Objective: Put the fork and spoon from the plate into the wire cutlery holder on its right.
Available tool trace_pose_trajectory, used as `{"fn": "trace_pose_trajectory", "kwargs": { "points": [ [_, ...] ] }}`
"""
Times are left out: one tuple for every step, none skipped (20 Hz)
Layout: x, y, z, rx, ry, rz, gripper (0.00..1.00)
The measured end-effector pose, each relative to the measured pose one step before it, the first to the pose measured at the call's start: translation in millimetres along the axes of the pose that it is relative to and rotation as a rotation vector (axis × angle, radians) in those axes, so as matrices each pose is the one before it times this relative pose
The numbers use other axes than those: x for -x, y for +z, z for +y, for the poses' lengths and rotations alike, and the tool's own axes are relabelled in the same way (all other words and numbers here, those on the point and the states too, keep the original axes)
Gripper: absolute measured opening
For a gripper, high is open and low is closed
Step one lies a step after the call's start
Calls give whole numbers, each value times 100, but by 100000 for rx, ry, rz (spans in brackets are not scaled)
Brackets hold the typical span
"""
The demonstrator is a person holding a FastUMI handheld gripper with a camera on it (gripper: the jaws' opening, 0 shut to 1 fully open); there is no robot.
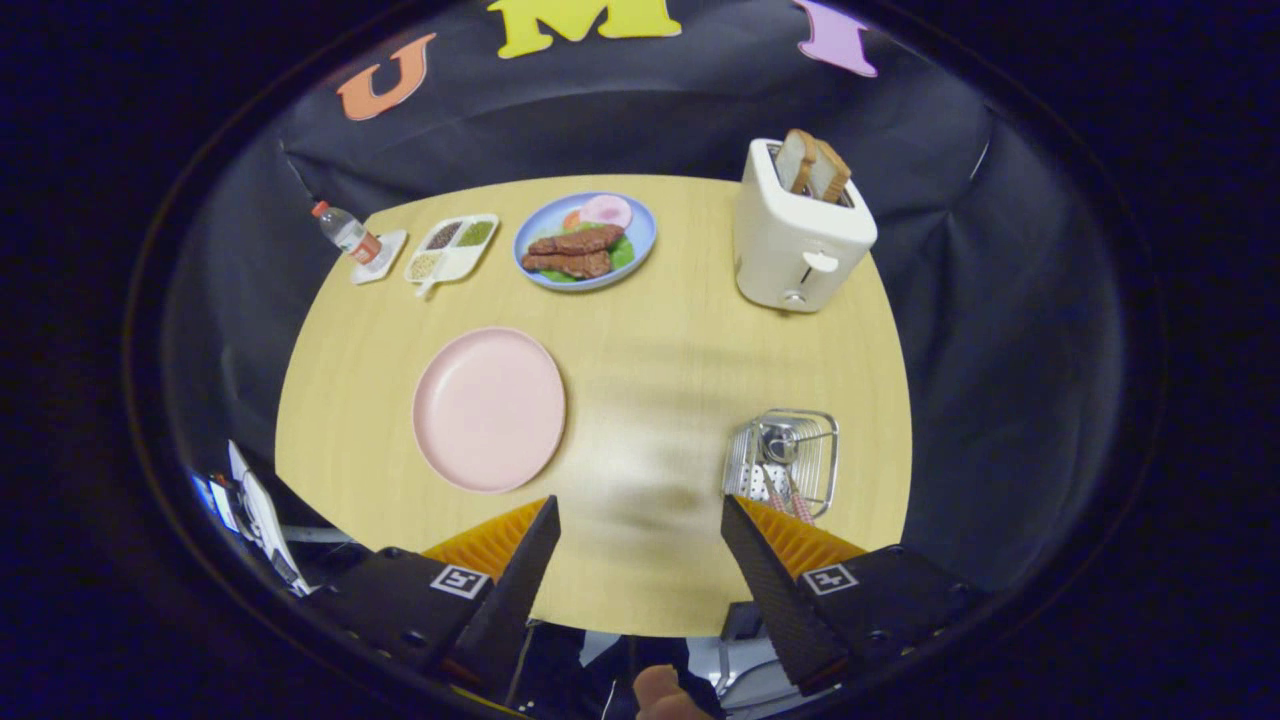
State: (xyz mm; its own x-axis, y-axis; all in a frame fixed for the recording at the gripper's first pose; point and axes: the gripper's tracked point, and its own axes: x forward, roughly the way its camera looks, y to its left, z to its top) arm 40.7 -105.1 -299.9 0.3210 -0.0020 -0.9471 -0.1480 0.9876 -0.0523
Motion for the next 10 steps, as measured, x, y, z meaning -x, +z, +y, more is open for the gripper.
{"fn": "trace_pose_trajectory", "kwargs": {
  "points": [
    [264,74,839,210,-533,-2457,97],
    [276,27,804,307,-1176,-2825,97],
    [483,283,858,-71,-1149,-4111,98],
    [474,378,739,-216,-1000,-3691,97],
    [693,657,540,-125,-2303,-6244,97],
    [715,687,582,-601,-1218,-5015,97],
    [790,1053,807,-826,-982,-6868,97],
    [576,740,472,-1429,-876,-5187,97],
    [1365,767,898,-2310,-103,-5925,97],
    [890,636,768,-1915,645,-4619,97]
  ]
}}
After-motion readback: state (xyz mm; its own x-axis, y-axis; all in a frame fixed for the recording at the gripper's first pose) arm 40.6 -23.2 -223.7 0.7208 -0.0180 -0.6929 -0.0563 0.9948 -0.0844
